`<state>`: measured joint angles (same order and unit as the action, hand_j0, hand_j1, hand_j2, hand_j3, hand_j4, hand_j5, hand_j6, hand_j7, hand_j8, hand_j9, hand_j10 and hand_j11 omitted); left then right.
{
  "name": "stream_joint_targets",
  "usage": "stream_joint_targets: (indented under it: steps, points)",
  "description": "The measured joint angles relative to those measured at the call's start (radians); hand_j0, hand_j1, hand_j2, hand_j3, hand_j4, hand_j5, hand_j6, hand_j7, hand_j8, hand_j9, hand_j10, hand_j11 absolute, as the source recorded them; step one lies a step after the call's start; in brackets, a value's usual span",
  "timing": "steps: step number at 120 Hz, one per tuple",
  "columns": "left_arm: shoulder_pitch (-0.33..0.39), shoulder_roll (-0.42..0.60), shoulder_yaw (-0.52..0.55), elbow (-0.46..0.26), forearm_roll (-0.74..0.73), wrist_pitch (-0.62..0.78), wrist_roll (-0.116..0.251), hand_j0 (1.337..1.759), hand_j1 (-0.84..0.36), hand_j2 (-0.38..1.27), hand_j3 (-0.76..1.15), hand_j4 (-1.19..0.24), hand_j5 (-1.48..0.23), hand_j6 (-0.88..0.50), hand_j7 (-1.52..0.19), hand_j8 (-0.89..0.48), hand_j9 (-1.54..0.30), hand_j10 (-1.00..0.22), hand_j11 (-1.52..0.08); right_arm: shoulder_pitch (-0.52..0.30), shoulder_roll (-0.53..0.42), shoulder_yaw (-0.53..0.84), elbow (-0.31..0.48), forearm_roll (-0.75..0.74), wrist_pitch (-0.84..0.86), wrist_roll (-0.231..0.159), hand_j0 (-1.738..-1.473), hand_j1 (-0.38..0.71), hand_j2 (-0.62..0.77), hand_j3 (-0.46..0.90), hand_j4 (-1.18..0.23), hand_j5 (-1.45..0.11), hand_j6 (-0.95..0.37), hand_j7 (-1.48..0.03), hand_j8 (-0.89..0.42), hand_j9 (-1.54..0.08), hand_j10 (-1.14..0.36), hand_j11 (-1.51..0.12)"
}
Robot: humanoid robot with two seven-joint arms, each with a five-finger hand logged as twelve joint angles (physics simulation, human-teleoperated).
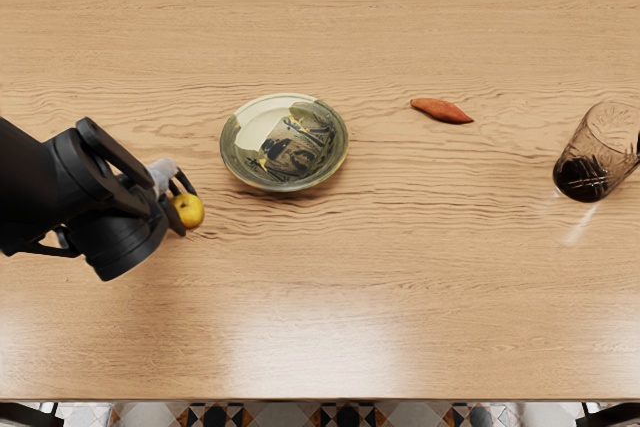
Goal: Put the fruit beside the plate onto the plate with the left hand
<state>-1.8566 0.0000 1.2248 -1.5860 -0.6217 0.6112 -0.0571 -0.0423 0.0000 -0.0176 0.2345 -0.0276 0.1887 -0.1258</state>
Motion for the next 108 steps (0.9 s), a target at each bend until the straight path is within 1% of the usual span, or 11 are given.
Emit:
stream_joint_targets:
  steps: [19, 38, 54, 68, 69, 78, 94, 95, 99, 102, 108]
  points:
    - [-0.009, 0.0, -0.025, -0.001, 0.01, -0.002, -0.001, 1.656, -0.32, 0.5, 0.0, -0.64, -0.95, -0.5, -0.95, -0.64, -0.95, -0.71, -0.95, 0.0, 0.0, 0.0, 0.0, 0.0, 0.0, 0.0, -1.658, -0.33, 0.0, 0.0, -0.01, -0.02, -0.01, -0.02, -0.01, -0.02, -0.01, -0.02]
    - [-0.024, 0.0, -0.028, -0.003, 0.006, -0.005, 0.001, 1.654, -0.32, 0.49, 0.0, -0.57, -1.1, -0.42, -1.07, -0.58, -1.06, -0.79, -1.06, 0.0, 0.0, 0.0, 0.0, 0.0, 0.0, 0.0, -1.658, -0.33, 0.0, 0.0, -0.01, -0.02, -0.01, -0.02, -0.01, -0.02, -0.01, -0.02]
    - [-0.108, 0.0, -0.026, -0.008, -0.006, -0.005, 0.001, 1.654, -0.31, 0.49, 0.0, -0.55, -1.16, -0.4, -1.11, -0.58, -1.11, -0.82, -1.11, 0.0, 0.0, 0.0, 0.0, 0.0, 0.0, 0.0, -1.658, -0.33, 0.0, 0.0, -0.01, -0.02, -0.01, -0.02, -0.01, -0.02, -0.01, -0.02]
    - [-0.156, 0.0, -0.032, -0.005, -0.015, -0.006, 0.001, 1.654, -0.31, 0.49, 0.0, -0.51, -1.2, -0.38, -1.13, -0.56, -1.13, -0.84, -1.13, 0.0, 0.0, 0.0, 0.0, 0.0, 0.0, 0.0, -1.658, -0.33, 0.0, 0.0, -0.01, -0.02, -0.01, -0.02, -0.01, -0.02, -0.01, -0.02]
    - [-0.163, 0.0, -0.034, -0.004, -0.016, -0.004, 0.001, 1.653, -0.31, 0.48, 0.0, -0.53, -1.18, -0.44, -1.13, -0.56, -1.13, -0.84, -1.13, 0.0, 0.0, 0.0, 0.0, 0.0, 0.0, 0.0, -1.658, -0.33, 0.0, 0.0, -0.01, -0.02, -0.01, -0.02, -0.01, -0.02, -0.01, -0.02]
    - [-0.176, 0.0, -0.061, 0.023, -0.014, -0.003, 0.0, 1.653, -0.32, 0.6, 0.0, -0.58, -1.18, -0.43, -1.15, -0.63, -1.14, -0.84, -1.15, 0.0, 0.0, 0.0, 0.0, 0.0, 0.0, 0.0, -1.658, -0.33, 0.0, 0.0, -0.01, -0.02, -0.01, -0.02, -0.01, -0.02, -0.01, -0.02]
    - [-0.172, 0.0, -0.105, 0.079, -0.012, -0.006, -0.001, 1.652, -0.36, 0.65, 0.0, -0.54, -1.21, -0.38, -1.16, -0.6, -1.16, -0.85, -1.17, 0.0, 0.0, 0.0, 0.0, 0.0, 0.0, 0.0, -1.658, -0.33, 0.0, 0.0, -0.01, -0.02, -0.01, -0.02, -0.01, -0.02, -0.01, -0.02]
    - [-0.171, 0.0, -0.107, 0.082, -0.012, -0.005, 0.0, 1.652, -0.37, 0.74, 0.0, -0.54, -1.2, -0.39, -1.15, -0.6, -1.16, -0.85, -1.16, 0.0, 0.0, 0.0, 0.0, 0.0, 0.0, 0.0, -1.658, -0.33, 0.0, 0.0, -0.01, -0.02, -0.01, -0.02, -0.01, -0.02, -0.01, -0.02]
    - [-0.168, 0.0, -0.114, 0.094, -0.012, -0.004, -0.001, 1.653, -0.39, 0.71, 0.0, -0.58, -1.2, -0.4, -1.15, -0.62, -1.16, -0.85, -1.16, 0.0, 0.0, 0.0, 0.0, 0.0, 0.0, 0.0, -1.658, -0.33, 0.0, 0.0, -0.01, -0.02, -0.01, -0.02, -0.01, -0.02, -0.01, -0.02]
    - [-0.166, 0.0, -0.12, 0.104, -0.012, -0.004, -0.001, 1.654, -0.42, 0.82, 0.0, -0.59, -1.19, -0.42, -1.14, -0.63, -1.15, -0.85, -1.15, 0.0, 0.0, 0.0, 0.0, 0.0, 0.0, 0.0, -1.658, -0.33, 0.0, 0.0, -0.01, -0.02, -0.01, -0.02, -0.01, -0.02, -0.01, -0.02]
    - [-0.157, 0.0, -0.132, 0.129, -0.012, -0.003, -0.002, 1.654, -0.37, 0.68, 0.0, -0.57, -1.06, -0.42, -1.03, -0.59, -1.03, -0.77, -1.04, 0.0, 0.0, 0.0, 0.0, 0.0, 0.0, 0.0, -1.658, -0.33, 0.0, 0.0, -0.01, -0.02, -0.01, -0.02, -0.01, -0.02, -0.01, -0.02]
